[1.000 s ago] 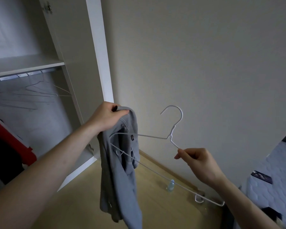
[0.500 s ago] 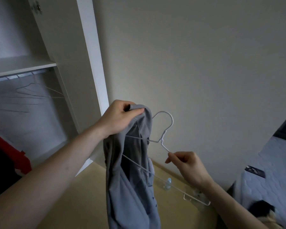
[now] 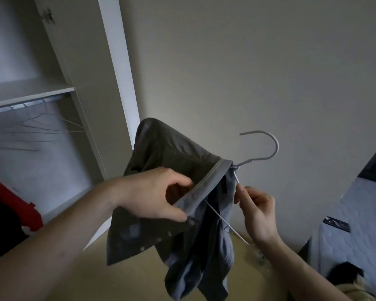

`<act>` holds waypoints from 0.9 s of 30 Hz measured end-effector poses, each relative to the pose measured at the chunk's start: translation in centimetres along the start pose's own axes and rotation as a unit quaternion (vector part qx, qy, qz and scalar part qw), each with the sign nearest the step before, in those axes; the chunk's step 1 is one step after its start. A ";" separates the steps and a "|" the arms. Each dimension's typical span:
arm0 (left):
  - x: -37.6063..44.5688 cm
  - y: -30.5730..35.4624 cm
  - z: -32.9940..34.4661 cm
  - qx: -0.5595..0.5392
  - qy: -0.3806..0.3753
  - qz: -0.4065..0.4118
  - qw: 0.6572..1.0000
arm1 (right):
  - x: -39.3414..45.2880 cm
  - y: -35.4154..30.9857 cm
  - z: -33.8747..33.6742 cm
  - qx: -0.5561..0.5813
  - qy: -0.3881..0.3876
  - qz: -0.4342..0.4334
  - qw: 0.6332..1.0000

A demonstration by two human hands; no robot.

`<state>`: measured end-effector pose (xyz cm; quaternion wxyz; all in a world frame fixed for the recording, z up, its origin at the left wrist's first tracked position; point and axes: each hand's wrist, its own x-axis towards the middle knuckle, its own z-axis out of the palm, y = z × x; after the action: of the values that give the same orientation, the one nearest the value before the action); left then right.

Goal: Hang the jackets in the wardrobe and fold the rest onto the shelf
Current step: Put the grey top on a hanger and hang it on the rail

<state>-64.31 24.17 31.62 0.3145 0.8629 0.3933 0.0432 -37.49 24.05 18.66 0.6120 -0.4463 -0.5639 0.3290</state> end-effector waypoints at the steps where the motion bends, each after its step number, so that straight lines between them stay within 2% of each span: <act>1: -0.1 0.3 -0.7 -0.012 0.032 0.021 0.999 | 0.1 -0.3 0.1 0.006 -0.001 -0.006 1.000; 3: 0.4 0.6 -2.3 -0.002 0.182 0.080 0.980 | 0.2 -0.9 0.3 0.015 -0.004 -0.012 1.000; 5: 1.6 0.3 -3.5 0.123 0.319 0.101 0.934 | 0.4 -1.3 0.5 0.009 -0.003 -0.014 1.000; 6: 2.3 0.0 -3.9 0.198 0.340 0.086 0.915 | 0.4 -1.4 0.5 0.006 -0.001 -0.013 1.000; 8: 3.7 -0.8 -4.3 0.285 0.323 0.056 0.901 | 0.4 -1.6 0.3 0.010 0.003 -0.005 1.000; 11: 5.7 -1.9 -4.8 0.324 0.309 0.061 0.892 | -0.1 -1.6 -0.3 -0.016 -0.018 -0.006 1.000; 14: 6.8 -2.4 -4.6 0.274 0.277 0.079 0.917 | -0.3 -1.7 -1.3 -0.075 0.004 -0.021 0.997; 16: 7.1 -2.8 -4.0 0.212 0.282 0.086 0.932 | -0.6 -1.8 -2.5 -0.118 0.071 -0.077 0.987; 18: 7.0 -3.3 -3.6 0.193 0.306 0.088 0.928 | -1.8 -1.3 -3.8 -0.138 0.110 -0.148 0.973; 20: 6.8 -3.4 -3.5 0.190 0.333 0.094 0.919 | -3.9 -0.2 -4.4 -0.146 0.057 -0.160 0.975; 23: 6.5 -2.9 -4.0 0.166 0.365 0.102 0.910 | -6.1 2.8 -3.9 -0.237 -0.075 -0.062 0.967; 25: 6.3 -2.4 -4.1 0.157 0.376 0.109 0.907 | -6.0 4.7 -3.2 -0.258 -0.099 0.053 0.960; 27: 6.2 -1.9 -4.2 0.149 0.379 0.122 0.905 | -5.0 6.1 -2.5 -0.215 -0.110 0.169 0.955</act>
<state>-62.63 31.54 32.81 0.0019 0.8595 0.3759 0.3464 -35.16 21.46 11.14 0.3710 -0.6177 -0.6012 0.3455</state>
